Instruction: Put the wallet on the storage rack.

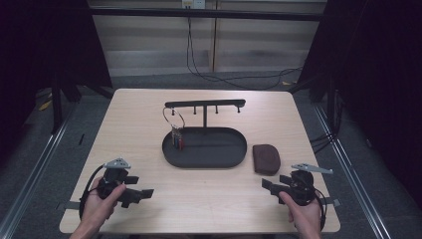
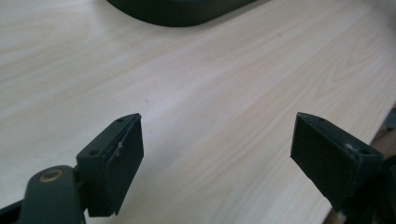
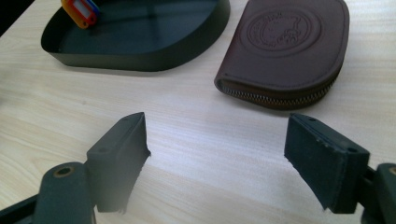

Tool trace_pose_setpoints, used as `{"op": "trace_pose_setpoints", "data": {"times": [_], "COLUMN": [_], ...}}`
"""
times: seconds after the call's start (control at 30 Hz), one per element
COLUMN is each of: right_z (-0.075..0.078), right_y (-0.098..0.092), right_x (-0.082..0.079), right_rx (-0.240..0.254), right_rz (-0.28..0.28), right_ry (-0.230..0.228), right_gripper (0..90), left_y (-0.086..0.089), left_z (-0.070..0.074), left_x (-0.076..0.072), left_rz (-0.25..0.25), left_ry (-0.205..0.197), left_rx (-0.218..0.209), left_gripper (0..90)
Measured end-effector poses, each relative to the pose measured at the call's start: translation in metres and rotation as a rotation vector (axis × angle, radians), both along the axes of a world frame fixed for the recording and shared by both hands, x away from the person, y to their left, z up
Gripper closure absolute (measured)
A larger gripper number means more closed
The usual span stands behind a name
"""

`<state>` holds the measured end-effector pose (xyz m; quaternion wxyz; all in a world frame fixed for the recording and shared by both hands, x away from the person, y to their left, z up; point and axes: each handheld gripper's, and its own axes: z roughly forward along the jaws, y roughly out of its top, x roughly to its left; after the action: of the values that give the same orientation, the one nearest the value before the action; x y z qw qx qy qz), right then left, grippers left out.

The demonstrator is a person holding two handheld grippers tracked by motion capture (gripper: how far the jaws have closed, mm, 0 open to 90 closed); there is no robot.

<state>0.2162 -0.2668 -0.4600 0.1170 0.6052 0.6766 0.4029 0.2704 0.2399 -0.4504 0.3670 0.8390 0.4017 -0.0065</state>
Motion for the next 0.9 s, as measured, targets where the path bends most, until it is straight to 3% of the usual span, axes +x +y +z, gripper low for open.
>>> {"op": "trace_pose_setpoints", "data": {"times": [0.17, 0.43, 0.67, 0.9], "right_z": [0.005, 0.015, 0.020, 0.030], "right_y": [0.001, -0.001, -0.002, -0.001], "right_x": [0.004, 0.024, 0.040, 0.057], "right_rx": [-0.017, -0.028, -0.061, -0.097], "right_rz": [0.009, -0.009, -0.015, -0.025], "right_ry": [0.000, 0.057, 0.107, 0.141], "right_gripper": [25.0, 25.4, 21.2, 20.6], "left_y": [0.004, 0.002, 0.010, 0.012], "left_z": [-0.005, -0.014, -0.018, -0.014], "left_x": [-0.016, -0.036, -0.038, -0.039], "left_rz": [-0.008, -0.021, -0.021, -0.035], "left_ry": [-0.010, -0.011, -0.002, -0.041], "left_rx": [-0.017, -0.031, -0.083, -0.108], "left_gripper": [17.3, 17.5, 17.2, 16.5]}}
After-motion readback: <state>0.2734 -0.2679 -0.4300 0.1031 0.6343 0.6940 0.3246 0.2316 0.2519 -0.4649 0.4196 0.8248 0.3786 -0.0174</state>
